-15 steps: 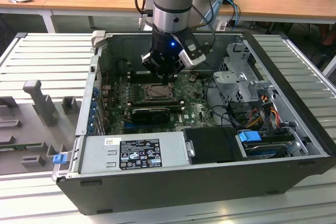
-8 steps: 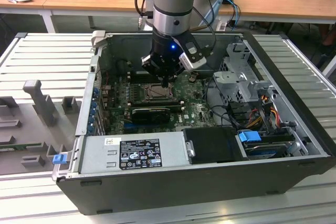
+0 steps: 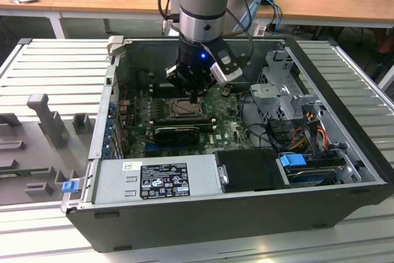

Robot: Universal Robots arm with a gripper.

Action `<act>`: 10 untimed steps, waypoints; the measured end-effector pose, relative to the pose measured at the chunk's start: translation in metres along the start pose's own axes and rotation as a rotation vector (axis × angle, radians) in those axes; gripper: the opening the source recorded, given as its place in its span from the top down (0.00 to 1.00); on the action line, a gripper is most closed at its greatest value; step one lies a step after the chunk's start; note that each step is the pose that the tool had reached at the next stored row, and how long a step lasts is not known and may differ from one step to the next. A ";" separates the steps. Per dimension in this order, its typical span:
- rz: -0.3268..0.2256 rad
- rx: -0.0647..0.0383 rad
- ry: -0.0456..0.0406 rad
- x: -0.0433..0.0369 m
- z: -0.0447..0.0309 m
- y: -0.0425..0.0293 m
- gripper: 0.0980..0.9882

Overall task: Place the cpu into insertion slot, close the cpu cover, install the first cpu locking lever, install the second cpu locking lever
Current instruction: 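Install the second cpu locking lever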

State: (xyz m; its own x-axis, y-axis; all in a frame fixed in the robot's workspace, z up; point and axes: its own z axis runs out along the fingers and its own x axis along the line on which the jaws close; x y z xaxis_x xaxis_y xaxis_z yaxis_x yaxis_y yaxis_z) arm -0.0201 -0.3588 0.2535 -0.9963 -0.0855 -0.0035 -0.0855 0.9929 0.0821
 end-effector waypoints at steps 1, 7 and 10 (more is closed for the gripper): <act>0.000 0.000 0.0000 0.0002 0.0001 -0.0013 0.99; -0.003 -0.008 0.0000 0.0031 0.0052 -0.0060 0.99; -0.003 -0.009 -0.0001 0.0049 0.0057 -0.0060 0.99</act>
State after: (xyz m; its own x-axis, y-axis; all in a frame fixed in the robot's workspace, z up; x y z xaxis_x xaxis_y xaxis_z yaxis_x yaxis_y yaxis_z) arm -0.0245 -0.3647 0.2473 -0.9960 -0.0888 -0.0039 -0.0888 0.9919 0.0908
